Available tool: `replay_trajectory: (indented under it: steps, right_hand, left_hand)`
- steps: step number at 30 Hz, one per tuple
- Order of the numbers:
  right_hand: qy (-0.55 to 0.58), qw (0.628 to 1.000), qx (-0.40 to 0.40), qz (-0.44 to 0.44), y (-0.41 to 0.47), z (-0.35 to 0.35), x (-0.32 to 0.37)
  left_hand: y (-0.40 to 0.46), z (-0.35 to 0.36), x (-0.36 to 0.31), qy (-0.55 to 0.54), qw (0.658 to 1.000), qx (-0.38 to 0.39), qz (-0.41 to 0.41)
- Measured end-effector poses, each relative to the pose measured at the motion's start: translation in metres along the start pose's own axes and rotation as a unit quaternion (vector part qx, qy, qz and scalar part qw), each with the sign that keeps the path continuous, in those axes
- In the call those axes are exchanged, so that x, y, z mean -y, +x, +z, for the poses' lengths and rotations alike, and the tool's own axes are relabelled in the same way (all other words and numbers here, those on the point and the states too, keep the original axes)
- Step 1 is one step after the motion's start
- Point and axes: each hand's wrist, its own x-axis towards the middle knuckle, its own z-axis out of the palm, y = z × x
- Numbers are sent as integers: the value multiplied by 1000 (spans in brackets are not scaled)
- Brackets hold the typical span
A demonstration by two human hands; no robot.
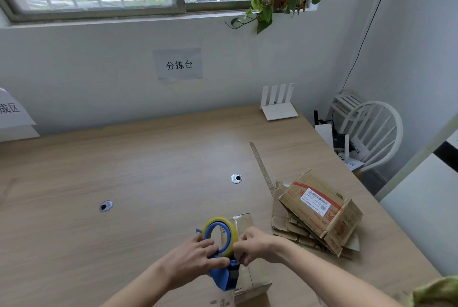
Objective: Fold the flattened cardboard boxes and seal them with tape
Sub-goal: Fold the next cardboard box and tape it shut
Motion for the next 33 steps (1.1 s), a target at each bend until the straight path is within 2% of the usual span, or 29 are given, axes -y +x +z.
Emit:
replay_trajectory:
  steps: [4, 7, 18, 21, 24, 25, 29, 33]
  right_hand:
    - [66, 990, 102, 64, -2, -9, -6]
    - [71, 983, 136, 96, -2, -15, -14]
    - [156, 972, 156, 84, -15, -15, -22]
    - [223, 961, 149, 66, -18, -14, -32]
    - [325, 930, 166, 46, -21, -7, -37]
    - [321, 932, 165, 34, -20, -7, -36]
    - [170, 974, 148, 6, -20, -11, -25]
    - [179, 983, 23, -17, -19, -7, -27]
  left_hand:
    - [-1, -3, -11, -23, 1000, -9, 16]
    - [-1, -3, -20, -48, 998, -24, 23]
    - [-4, -8, -20, -52, 997, -54, 21]
    - [-3, -8, -23, -47, 994, -93, 12]
    - [-11, -1, -19, -33, 996, -88, 9]
    - [-14, 3, -17, -31, 996, -81, 7]
    - [-13, 13, -17, -59, 997, -43, -11]
    - [-9, 13, -11, -47, 998, -32, -30]
